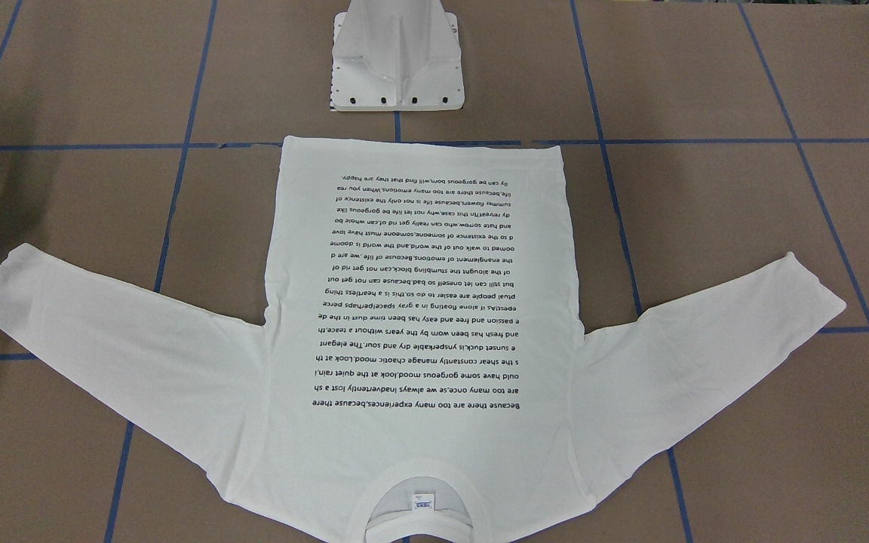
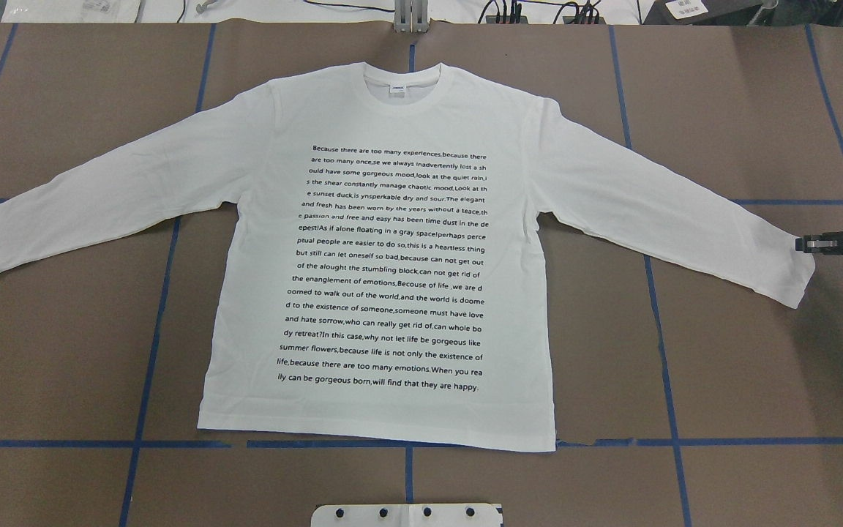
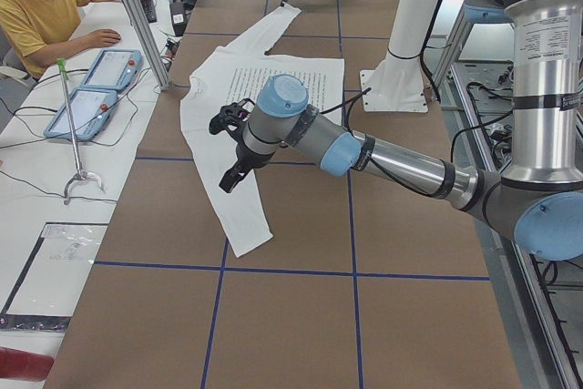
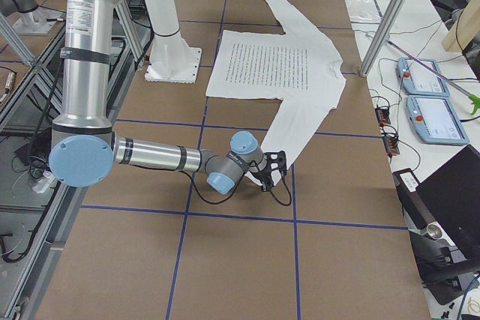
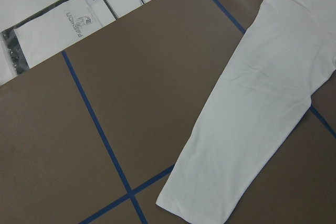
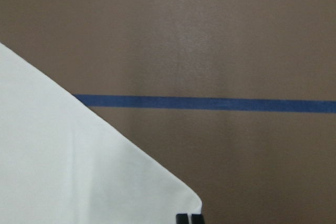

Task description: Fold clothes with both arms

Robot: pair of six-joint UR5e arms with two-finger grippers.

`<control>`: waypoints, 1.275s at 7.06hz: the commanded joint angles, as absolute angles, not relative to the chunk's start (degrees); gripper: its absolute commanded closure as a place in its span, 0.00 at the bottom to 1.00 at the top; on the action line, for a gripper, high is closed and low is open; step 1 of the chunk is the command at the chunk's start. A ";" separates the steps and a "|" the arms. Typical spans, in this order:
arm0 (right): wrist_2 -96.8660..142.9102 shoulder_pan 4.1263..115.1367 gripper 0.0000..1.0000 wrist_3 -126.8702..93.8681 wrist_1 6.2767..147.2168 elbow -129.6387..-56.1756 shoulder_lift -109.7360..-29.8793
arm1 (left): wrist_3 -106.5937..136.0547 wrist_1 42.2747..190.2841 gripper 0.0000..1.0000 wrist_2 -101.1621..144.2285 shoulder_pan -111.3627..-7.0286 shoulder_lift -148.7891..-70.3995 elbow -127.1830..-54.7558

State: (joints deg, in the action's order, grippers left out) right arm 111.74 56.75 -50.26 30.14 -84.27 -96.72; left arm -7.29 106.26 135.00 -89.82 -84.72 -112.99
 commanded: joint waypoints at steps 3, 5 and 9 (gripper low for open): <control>117.95 63.19 1.00 -50.27 56.74 -108.54 -96.51 | -7.29 106.26 0.00 135.09 -89.82 -84.73 -112.94; 117.43 63.63 1.00 -50.53 84.41 -119.32 -83.15 | -7.29 106.26 0.00 135.09 -89.82 -84.73 -112.85; 114.97 58.38 1.00 -61.75 112.32 -112.19 -47.44 | -7.29 106.26 0.00 135.09 -89.82 -84.73 -112.68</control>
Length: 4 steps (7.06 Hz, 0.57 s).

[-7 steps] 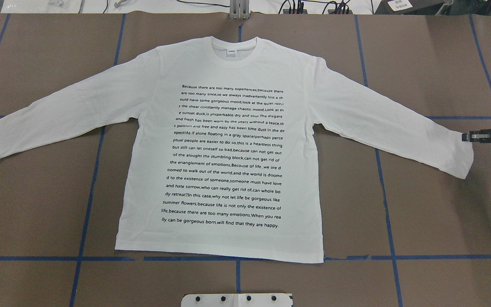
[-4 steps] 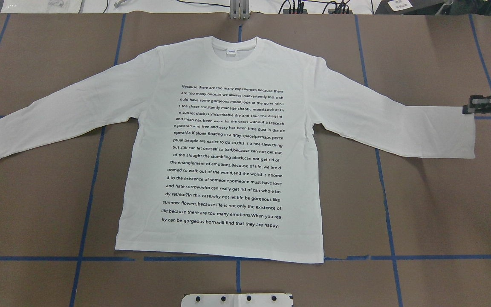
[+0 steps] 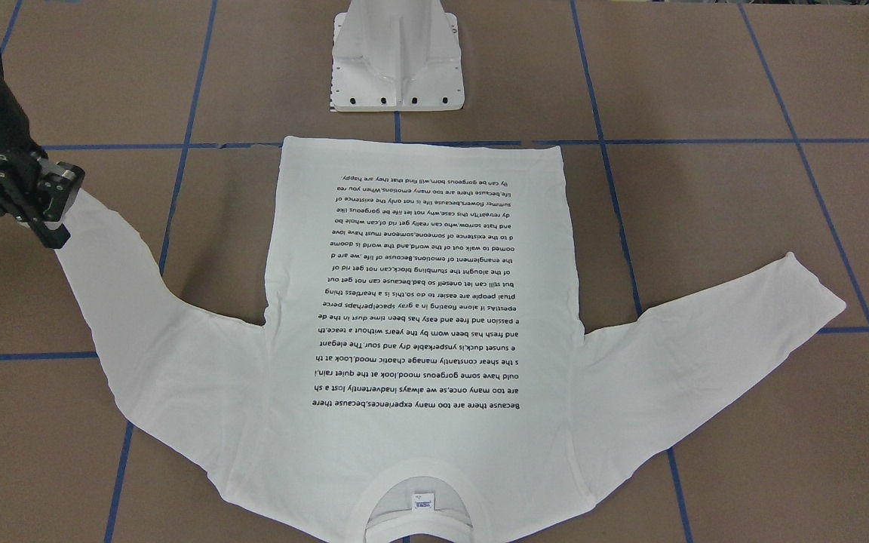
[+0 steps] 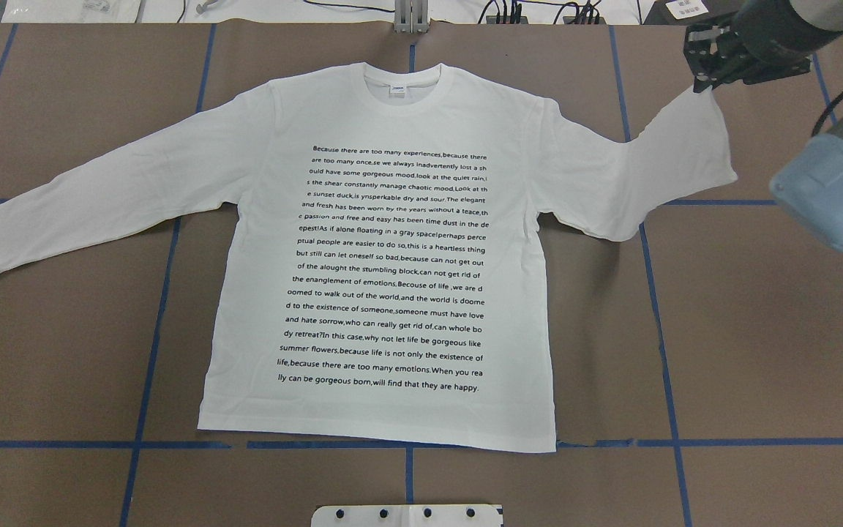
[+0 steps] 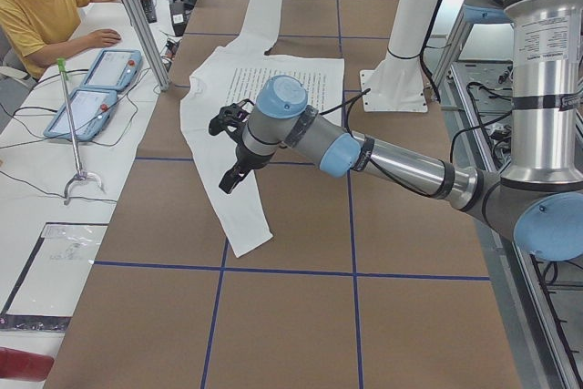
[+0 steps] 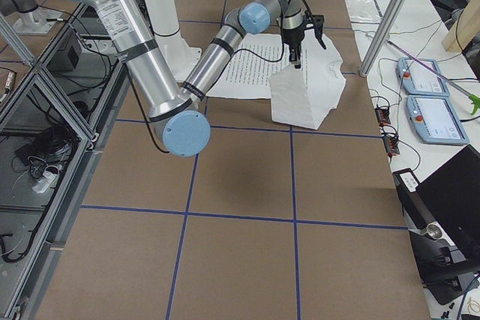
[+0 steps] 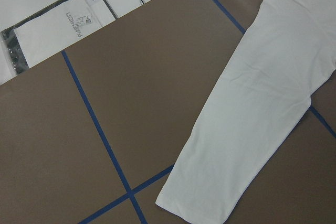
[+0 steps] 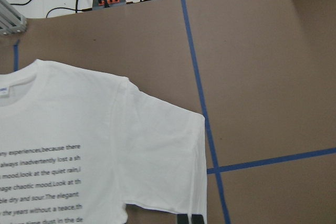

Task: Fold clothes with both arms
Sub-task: 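Grasp the sleeve cuff nearest the right gripper and lift it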

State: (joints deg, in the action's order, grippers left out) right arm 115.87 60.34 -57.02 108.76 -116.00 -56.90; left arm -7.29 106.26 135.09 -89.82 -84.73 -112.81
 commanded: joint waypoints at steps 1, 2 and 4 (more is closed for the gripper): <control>112.52 55.66 1.00 -65.18 112.41 -107.02 -40.93 | -7.29 106.26 0.00 135.09 -89.82 -84.73 -112.68; 108.50 51.81 1.00 -69.13 112.06 -102.53 -35.74 | -7.29 106.26 0.00 135.09 -89.82 -84.73 -112.59; 102.51 45.12 1.00 -80.89 103.61 -83.87 -21.69 | -7.21 106.26 0.00 135.09 -89.74 -84.73 -112.50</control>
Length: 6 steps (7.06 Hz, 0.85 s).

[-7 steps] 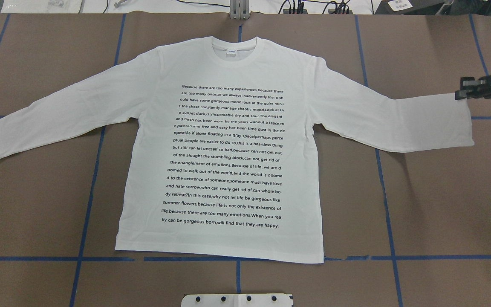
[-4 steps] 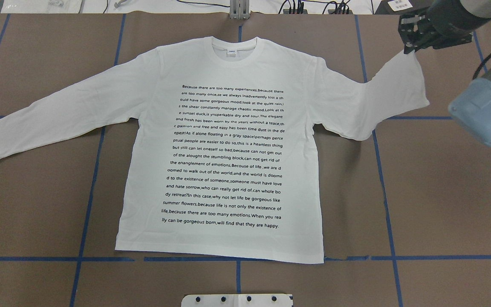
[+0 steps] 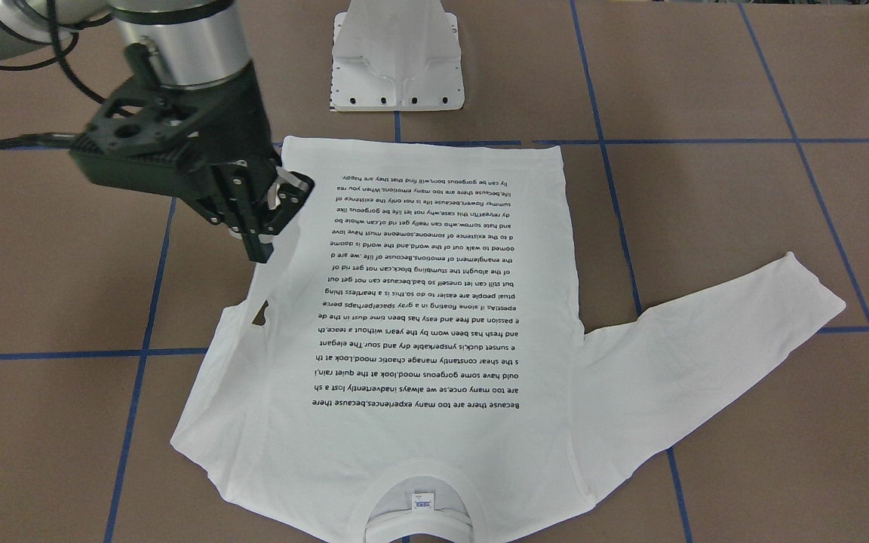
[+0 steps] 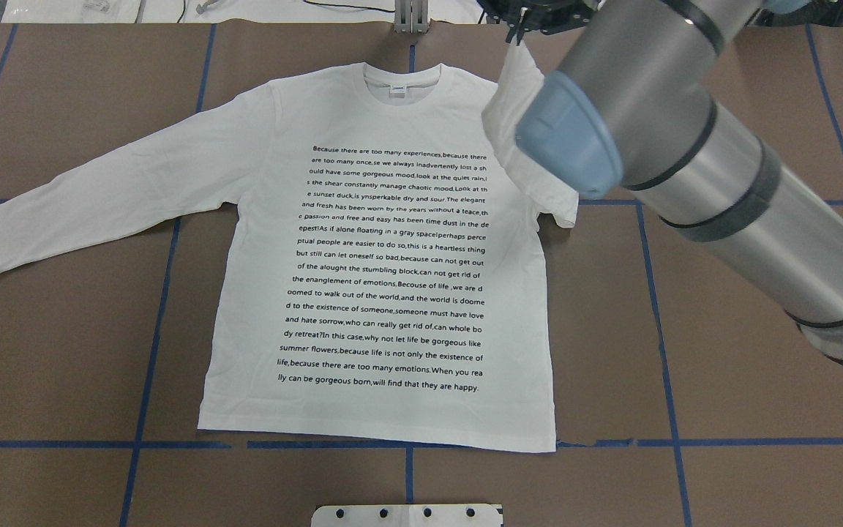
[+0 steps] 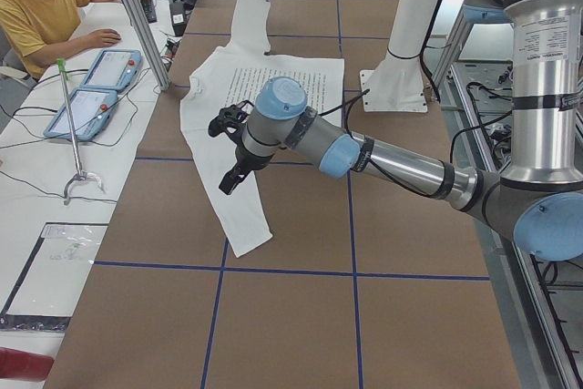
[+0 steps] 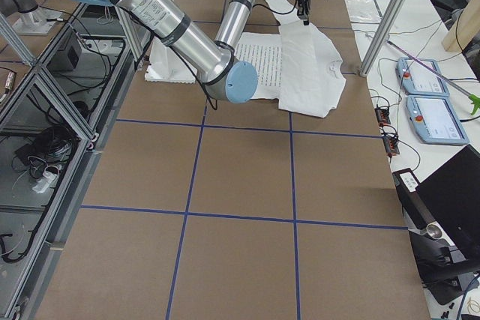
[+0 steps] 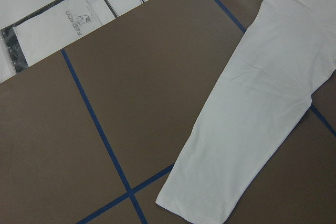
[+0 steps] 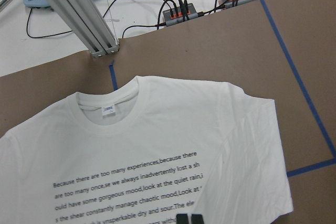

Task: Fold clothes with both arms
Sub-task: 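Grasp the sleeve cuff nearest the right gripper and lift it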

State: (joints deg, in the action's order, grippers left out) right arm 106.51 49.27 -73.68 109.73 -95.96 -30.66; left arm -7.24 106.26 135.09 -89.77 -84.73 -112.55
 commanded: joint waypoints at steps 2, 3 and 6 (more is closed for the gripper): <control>91.21 36.18 1.00 -90.30 97.39 -71.92 -14.79 | -7.21 106.26 0.00 135.09 -89.82 -84.73 -112.15; 84.10 31.34 1.00 -94.35 97.03 -70.85 -14.85 | -7.03 106.26 0.00 135.00 -89.74 -84.73 -112.06; 80.24 27.25 1.00 -95.36 85.88 -64.08 -16.43 | -6.94 106.26 0.00 135.09 -89.74 -84.73 -111.80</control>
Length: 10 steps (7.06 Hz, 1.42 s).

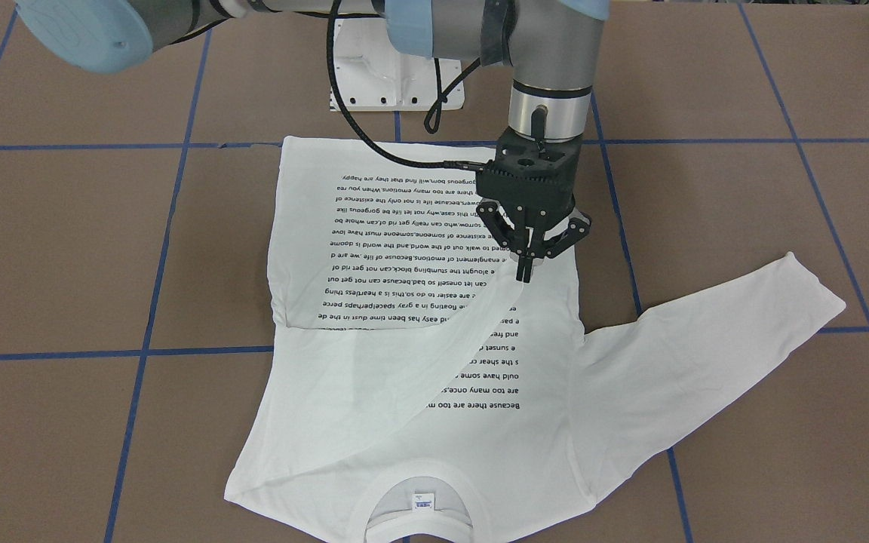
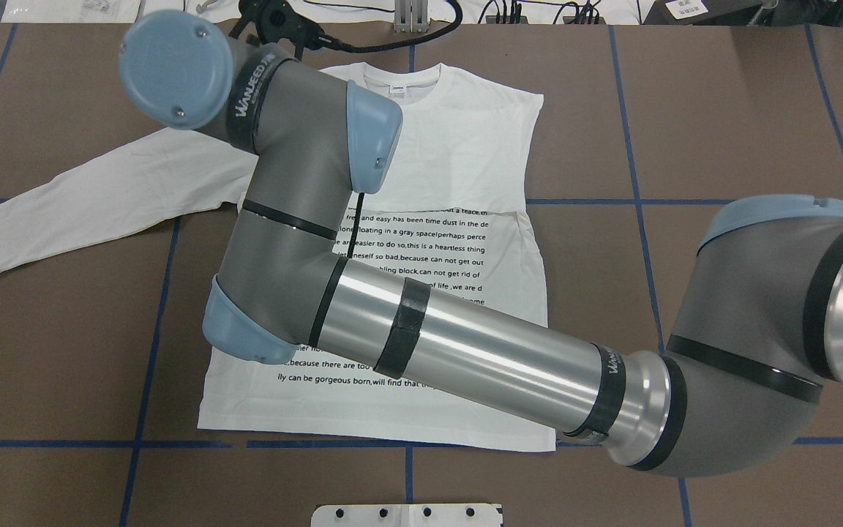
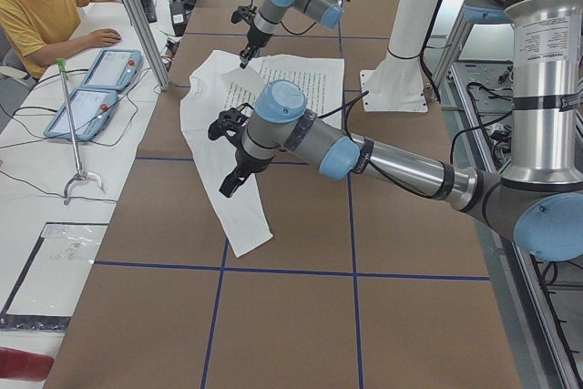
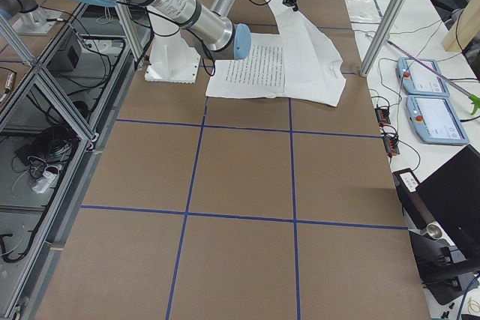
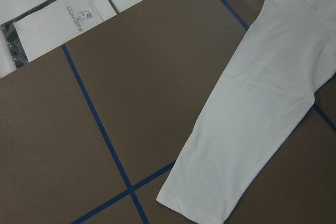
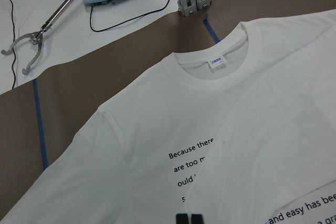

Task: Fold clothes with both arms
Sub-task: 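Carry the sleeve across the shirt body toward the far shoulder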

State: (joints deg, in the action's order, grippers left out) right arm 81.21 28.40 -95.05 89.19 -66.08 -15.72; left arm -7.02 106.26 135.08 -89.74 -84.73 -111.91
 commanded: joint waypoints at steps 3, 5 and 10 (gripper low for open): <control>80.24 27.25 0.14 -96.33 85.69 -62.59 -15.74 | -7.03 106.26 0.00 135.09 -89.74 -84.73 -111.19; 80.42 27.60 0.01 -96.59 85.69 -62.23 -14.77 | -7.03 106.26 0.00 135.09 -89.74 -84.73 -111.18; 92.62 33.91 0.00 -90.23 97.95 -71.49 -17.73 | -6.85 113.42 0.00 135.00 -89.65 -85.43 -111.18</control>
